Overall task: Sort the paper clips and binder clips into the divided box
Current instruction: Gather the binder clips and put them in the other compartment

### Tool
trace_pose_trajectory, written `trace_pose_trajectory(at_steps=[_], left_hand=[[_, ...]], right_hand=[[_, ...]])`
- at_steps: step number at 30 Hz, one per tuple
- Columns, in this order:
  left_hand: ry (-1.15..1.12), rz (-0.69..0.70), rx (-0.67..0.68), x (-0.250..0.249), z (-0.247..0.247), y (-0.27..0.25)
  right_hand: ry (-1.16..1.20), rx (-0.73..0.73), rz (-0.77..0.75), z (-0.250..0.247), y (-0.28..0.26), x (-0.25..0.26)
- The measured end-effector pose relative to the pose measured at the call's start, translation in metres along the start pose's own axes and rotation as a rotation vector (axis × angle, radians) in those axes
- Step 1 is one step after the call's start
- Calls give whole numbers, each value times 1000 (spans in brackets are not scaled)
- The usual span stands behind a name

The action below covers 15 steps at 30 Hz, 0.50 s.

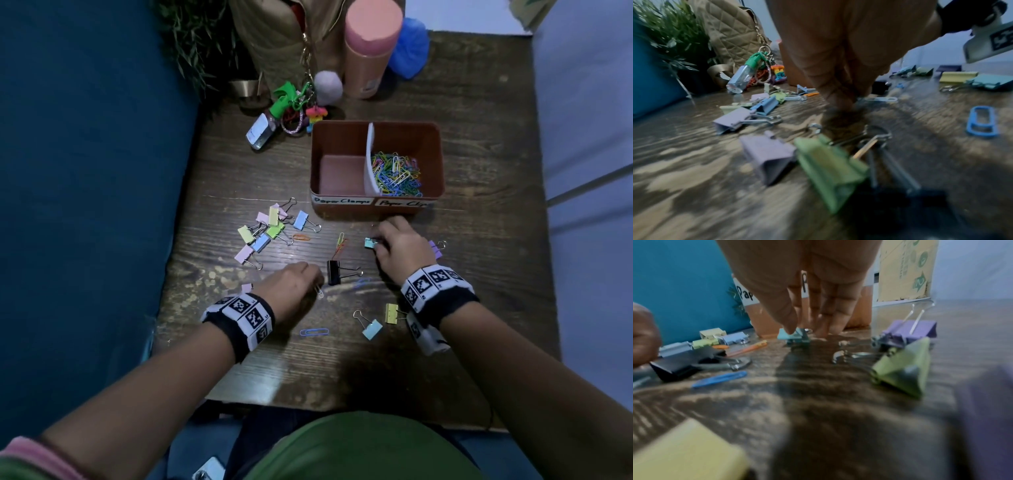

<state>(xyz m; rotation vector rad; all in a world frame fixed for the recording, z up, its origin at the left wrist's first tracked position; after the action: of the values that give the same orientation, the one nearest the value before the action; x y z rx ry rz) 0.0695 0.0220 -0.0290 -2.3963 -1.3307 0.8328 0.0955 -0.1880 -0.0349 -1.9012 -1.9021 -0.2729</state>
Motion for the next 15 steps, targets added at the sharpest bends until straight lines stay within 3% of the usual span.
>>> trace_pose_trajectory(at_steps=[3, 5, 7, 10, 15], left_hand=[[28, 59, 3, -6, 7, 4], [75, 74, 8, -3, 11, 6], [87, 81, 5, 2, 12, 7], [55, 57, -26, 3, 10, 7], [304, 32, 18, -6, 15, 3]], right_hand=[[-9, -81, -102, -5, -8, 12], [-35, -61, -198, -1, -22, 22], [-81, 80, -202, 10, -38, 26], [-167, 287, -91, 24, -50, 21], [-187, 354, -121, 29, -50, 33]])
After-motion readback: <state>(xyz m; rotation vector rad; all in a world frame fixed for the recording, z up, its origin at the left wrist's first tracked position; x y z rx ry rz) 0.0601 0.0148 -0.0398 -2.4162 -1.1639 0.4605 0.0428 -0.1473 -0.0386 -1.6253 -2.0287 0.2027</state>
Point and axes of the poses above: each hand's wrist, its own y-axis towards the middle knuckle, its own z-axis out of the palm, x = y × z, the point moved 3 cm from there along y, towards the middle knuckle, and after that the axes turned 1 degree about -x, right-handed, at the moved point
